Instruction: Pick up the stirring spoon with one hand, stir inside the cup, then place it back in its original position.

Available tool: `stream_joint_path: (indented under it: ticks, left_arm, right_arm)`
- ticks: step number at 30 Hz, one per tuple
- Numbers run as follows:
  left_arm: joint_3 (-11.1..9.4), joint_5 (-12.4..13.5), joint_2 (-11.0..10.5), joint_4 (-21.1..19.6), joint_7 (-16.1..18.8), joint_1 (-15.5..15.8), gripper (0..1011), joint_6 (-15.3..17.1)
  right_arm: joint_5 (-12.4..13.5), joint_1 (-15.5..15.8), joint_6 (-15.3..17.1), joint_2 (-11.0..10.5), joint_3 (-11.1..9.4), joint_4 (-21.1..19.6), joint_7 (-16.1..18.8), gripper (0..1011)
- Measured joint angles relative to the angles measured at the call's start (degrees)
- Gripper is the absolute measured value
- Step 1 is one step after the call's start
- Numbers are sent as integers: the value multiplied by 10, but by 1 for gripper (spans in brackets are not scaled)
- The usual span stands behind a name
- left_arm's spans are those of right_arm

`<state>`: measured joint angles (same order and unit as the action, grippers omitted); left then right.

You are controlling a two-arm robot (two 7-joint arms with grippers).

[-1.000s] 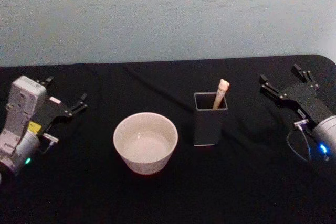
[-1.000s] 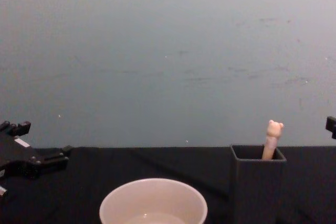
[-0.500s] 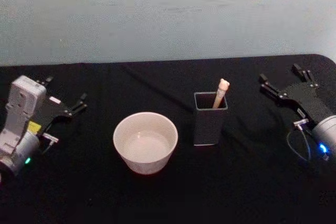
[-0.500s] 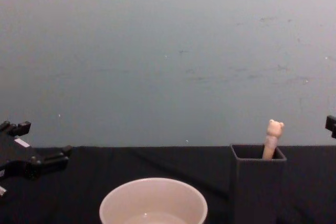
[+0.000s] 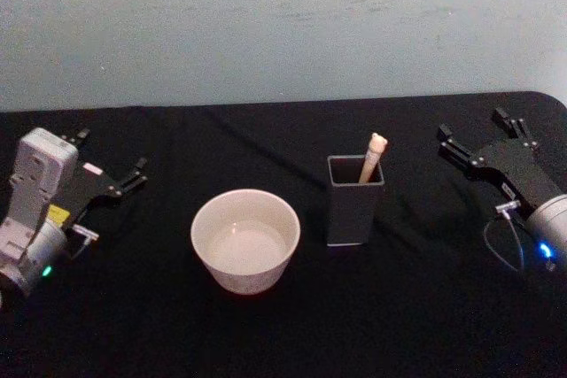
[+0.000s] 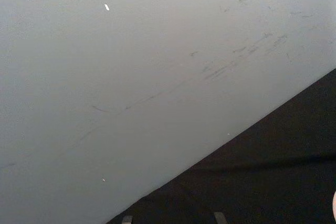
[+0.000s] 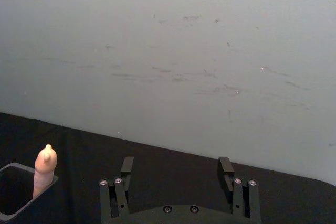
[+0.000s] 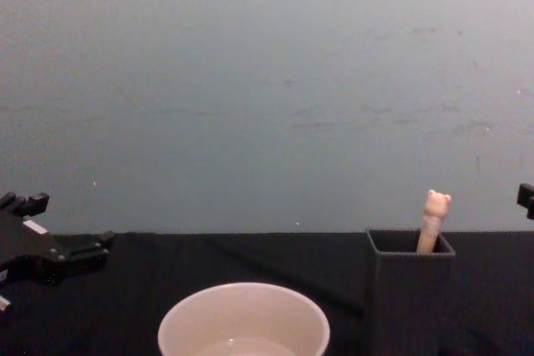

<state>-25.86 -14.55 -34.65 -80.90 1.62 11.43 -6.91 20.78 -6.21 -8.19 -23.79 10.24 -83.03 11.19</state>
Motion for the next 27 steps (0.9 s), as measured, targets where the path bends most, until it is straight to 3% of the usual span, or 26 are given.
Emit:
stream_joint_path:
  ticks: [27]
  left_arm:
    - [0, 0, 0, 0, 0, 0, 1001, 0]
  right_arm:
    - [0, 0, 0, 0, 0, 0, 0, 1004]
